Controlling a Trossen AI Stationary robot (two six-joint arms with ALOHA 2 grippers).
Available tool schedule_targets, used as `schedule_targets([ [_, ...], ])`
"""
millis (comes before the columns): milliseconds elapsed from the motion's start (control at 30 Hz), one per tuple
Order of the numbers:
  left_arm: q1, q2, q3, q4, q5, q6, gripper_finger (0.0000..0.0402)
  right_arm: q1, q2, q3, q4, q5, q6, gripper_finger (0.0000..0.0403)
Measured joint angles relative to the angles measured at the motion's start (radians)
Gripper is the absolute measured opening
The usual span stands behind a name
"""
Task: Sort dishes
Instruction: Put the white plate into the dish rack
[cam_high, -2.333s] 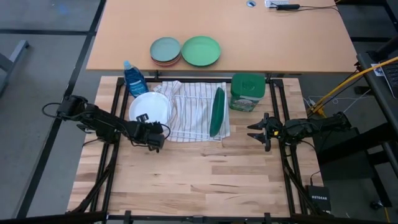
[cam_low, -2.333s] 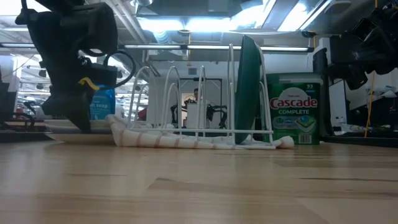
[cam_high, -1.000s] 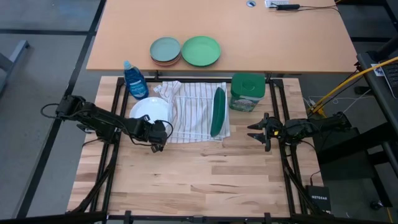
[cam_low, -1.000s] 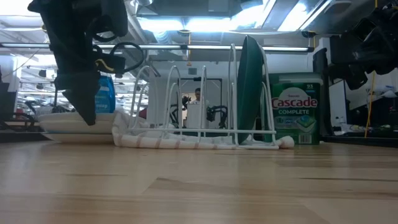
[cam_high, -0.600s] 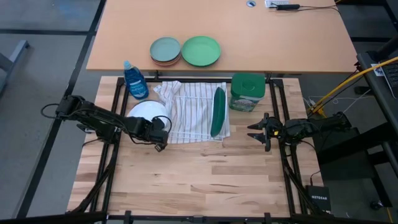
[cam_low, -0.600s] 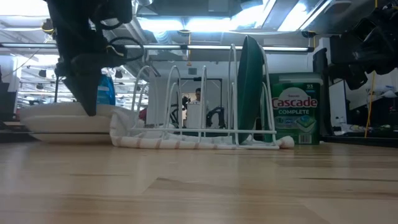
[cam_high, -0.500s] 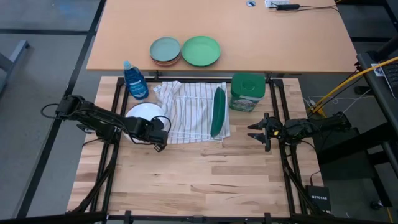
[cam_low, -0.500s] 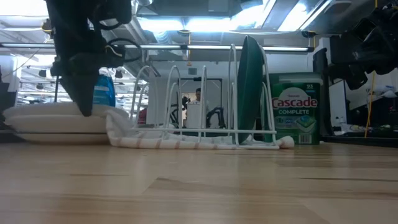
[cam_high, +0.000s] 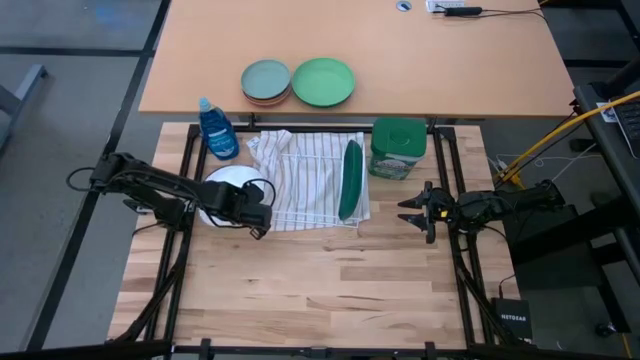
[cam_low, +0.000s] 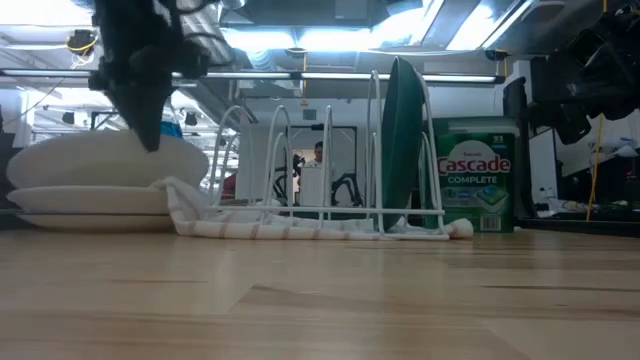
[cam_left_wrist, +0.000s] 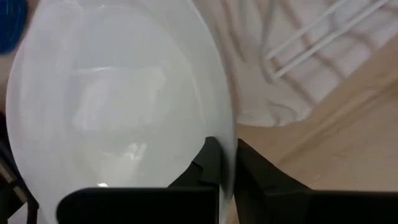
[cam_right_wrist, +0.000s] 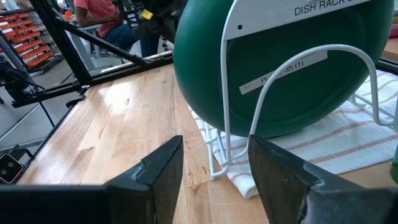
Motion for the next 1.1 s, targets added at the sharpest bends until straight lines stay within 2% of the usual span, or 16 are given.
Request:
schedule_targets([
  [733,-0.001,-0.002,0.193,-0.152,-0.032,0.000,0.0001,0.000,0.000,0.000,0.000,0.000,0.000,0.0186],
  [1100,-0.001,-0.098,0.204,-0.148,-0.042,-0.024,0.0001,0.000,0.000,0.000,0.000,0.000,0.000,0.0186],
])
